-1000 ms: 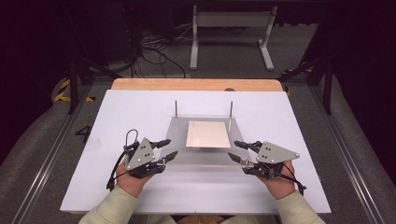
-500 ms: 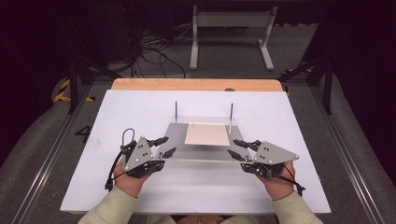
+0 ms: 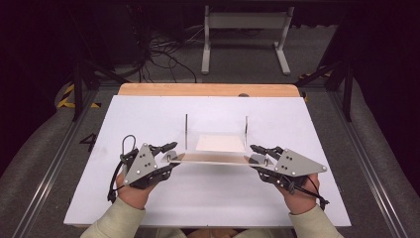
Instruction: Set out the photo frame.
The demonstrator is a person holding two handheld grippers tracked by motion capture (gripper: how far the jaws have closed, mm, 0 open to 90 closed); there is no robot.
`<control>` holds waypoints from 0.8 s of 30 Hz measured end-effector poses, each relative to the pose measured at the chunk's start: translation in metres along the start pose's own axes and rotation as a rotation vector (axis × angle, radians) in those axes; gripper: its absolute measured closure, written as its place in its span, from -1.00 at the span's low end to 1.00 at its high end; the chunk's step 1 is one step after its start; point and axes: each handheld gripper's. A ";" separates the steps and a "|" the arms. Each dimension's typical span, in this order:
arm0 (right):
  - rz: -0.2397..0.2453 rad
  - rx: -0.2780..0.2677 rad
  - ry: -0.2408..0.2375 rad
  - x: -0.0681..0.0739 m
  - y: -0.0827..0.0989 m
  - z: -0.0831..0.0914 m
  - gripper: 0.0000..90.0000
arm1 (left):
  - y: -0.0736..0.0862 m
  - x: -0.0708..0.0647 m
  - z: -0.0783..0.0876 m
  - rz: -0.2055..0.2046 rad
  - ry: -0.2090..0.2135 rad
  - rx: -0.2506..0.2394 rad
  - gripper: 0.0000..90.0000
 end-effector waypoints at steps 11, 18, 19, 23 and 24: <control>0.018 -0.055 0.035 -0.001 -0.018 0.013 0.36 | -0.015 0.002 0.008 -0.002 -0.008 -0.043 0.35; 0.030 -0.073 0.068 -0.002 -0.024 0.020 0.36 | -0.026 0.002 0.015 -0.002 -0.033 -0.074 0.36; 0.026 -0.077 0.068 -0.002 -0.025 0.022 0.36 | -0.028 0.001 0.016 -0.003 -0.038 -0.081 0.36; 0.007 -0.101 0.048 -0.004 -0.027 0.028 0.37 | -0.032 -0.001 0.021 -0.006 -0.050 -0.090 0.37; 0.005 -0.105 0.045 -0.004 -0.028 0.029 0.37 | -0.033 -0.001 0.022 -0.011 -0.052 -0.092 0.37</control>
Point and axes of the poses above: each handheld gripper's, and its own axes: z roughly backward along the jaws, y roughly out of its underside, x roughly to its left, and after that the axes turned 11 degrees about x, right-handed
